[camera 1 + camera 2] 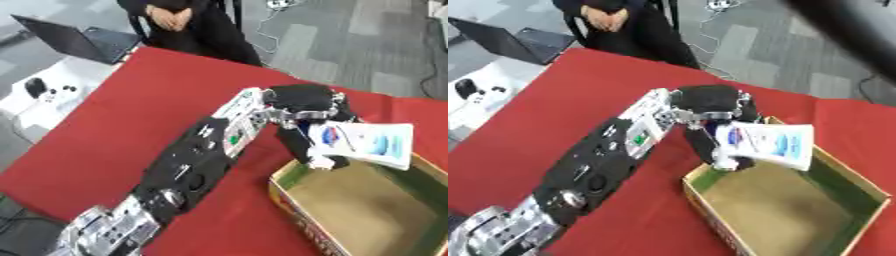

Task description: Pick up objects on the table and place them in the box.

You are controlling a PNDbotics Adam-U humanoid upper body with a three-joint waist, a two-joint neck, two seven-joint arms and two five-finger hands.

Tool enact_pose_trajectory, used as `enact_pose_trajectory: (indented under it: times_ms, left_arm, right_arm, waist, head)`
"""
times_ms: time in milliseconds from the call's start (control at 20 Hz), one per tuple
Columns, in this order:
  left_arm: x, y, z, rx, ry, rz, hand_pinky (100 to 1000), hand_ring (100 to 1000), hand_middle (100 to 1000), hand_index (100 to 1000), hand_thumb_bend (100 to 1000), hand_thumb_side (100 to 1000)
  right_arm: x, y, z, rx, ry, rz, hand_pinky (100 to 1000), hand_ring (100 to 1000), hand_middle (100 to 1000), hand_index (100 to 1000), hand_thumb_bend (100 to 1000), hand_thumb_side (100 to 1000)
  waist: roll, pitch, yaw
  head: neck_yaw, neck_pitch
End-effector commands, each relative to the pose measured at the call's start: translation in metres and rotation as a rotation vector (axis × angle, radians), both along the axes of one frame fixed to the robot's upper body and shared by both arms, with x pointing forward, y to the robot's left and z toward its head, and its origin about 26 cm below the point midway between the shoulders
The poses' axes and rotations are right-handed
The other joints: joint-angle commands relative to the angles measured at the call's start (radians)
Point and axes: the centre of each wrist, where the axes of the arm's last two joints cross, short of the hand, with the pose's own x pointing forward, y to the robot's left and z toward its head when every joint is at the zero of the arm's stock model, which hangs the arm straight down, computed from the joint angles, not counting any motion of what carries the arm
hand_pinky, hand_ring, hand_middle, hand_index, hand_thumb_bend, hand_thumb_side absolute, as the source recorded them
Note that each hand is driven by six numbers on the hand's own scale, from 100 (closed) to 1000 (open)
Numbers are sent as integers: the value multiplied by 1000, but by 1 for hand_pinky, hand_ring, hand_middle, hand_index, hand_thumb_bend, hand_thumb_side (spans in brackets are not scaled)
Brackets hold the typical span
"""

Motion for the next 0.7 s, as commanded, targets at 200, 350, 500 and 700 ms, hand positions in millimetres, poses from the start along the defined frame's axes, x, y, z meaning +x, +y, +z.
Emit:
enact_pose_trajectory:
  times_ms: [200,350,500,700]
  left_arm:
    - [6,8,2,-27,-42,-48,953,755,807,959,368,1000]
    - [8,10,-2,-42,-38,-48,965,762,809,958,358,1000]
    - [11,21,-4,-103,-20,9,920,719,785,931,355,1000]
    - [10,63,11,-337,-17,214,803,630,750,910,368,1000]
  right_arm:
    - [0,1,10,-29,-27,18,142,307,378,389,153,991]
    - [0,1,10,-30,-27,17,142,307,378,389,153,992]
    - [0,0,10,-29,-29,14,142,307,378,390,153,991]
    - [-1,-2,10,-25,-27,-1,140,307,378,393,155,991]
  waist:
    - [-4,-8,4]
    - [-4,-8,4]
    - [-4,-8,6]
    - [-2,-7,19]
  head:
    - [6,-5]
    - [7,-5]
    - [1,-5]
    - [-13,-5]
